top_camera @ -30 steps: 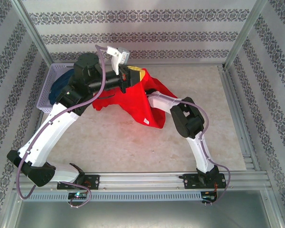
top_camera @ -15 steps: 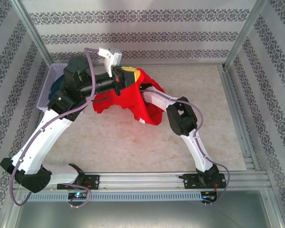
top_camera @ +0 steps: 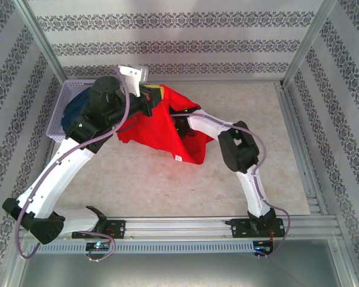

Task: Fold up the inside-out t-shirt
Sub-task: Turn the T-shirt inside out at the center of the table.

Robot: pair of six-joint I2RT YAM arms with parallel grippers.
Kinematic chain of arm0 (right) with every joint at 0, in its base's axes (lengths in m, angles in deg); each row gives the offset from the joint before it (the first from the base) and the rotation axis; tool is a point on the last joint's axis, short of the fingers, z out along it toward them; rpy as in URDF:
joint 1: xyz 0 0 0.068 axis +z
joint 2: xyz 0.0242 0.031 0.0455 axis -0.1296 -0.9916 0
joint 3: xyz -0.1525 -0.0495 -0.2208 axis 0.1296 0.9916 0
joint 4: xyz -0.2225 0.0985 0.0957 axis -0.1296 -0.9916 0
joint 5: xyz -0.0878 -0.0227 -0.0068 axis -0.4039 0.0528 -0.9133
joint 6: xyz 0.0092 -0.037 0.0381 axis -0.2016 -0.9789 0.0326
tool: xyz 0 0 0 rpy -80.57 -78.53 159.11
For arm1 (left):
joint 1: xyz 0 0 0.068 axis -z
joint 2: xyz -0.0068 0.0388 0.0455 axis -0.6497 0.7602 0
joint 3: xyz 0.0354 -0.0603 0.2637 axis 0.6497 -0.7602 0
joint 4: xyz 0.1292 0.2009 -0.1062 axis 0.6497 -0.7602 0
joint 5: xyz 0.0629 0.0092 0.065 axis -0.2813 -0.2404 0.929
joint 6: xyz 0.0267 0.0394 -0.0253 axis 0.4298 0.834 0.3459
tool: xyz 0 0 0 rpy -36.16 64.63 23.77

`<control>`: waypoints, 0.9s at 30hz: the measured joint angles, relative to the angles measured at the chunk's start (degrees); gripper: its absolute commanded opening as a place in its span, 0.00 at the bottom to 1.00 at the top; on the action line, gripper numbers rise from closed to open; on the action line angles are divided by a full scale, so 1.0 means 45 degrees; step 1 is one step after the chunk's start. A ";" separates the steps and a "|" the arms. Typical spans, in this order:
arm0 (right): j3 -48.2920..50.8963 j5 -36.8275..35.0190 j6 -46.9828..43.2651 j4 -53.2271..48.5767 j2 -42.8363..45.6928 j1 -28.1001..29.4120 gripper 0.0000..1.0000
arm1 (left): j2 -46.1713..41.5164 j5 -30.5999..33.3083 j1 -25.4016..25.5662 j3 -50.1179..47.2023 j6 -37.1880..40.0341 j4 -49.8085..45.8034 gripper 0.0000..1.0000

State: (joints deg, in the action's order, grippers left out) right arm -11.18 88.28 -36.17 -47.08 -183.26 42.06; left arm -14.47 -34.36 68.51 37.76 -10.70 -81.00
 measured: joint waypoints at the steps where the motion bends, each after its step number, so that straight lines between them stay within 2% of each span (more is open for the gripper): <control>1: 0.0704 0.0044 -0.0131 0.0282 0.0627 -0.0034 0.00 | 0.0112 0.0311 -0.0461 -0.0131 -0.0155 -0.0073 0.00; 5: 0.4133 0.0806 -0.0578 0.1802 0.4007 -0.0063 0.00 | 0.0903 0.1282 -0.2798 -0.0646 -0.0928 -0.0248 0.00; 8: 0.5513 0.1472 -0.0787 0.2861 0.5629 -0.0063 0.00 | 0.1792 0.1627 -0.3920 -0.0986 -0.1379 -0.0267 0.00; 11: 0.5931 0.2161 -0.0801 0.3871 0.6139 -0.0083 0.00 | 0.2487 0.1671 -0.4138 -0.1549 -0.1632 -0.0204 0.00; 15: 0.5804 0.3376 -0.0763 0.5124 0.6227 -0.0170 0.00 | 0.3254 0.1059 -0.4041 -0.2385 -0.1860 -0.0058 0.00; 22: 0.3876 0.5323 -0.0641 0.5965 0.6392 -0.0359 0.00 | 0.4294 -0.0019 -0.3570 -0.3026 -0.2210 0.0520 0.00; 27: 0.3818 0.6499 -0.0121 0.6562 0.8306 -0.1593 0.00 | 0.4522 0.0165 -0.4726 -0.4119 -0.2807 0.0986 0.00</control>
State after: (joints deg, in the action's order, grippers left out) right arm 6.00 117.53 -36.72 -17.55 -145.89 34.89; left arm 5.88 -33.62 47.24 19.23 -23.33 -76.56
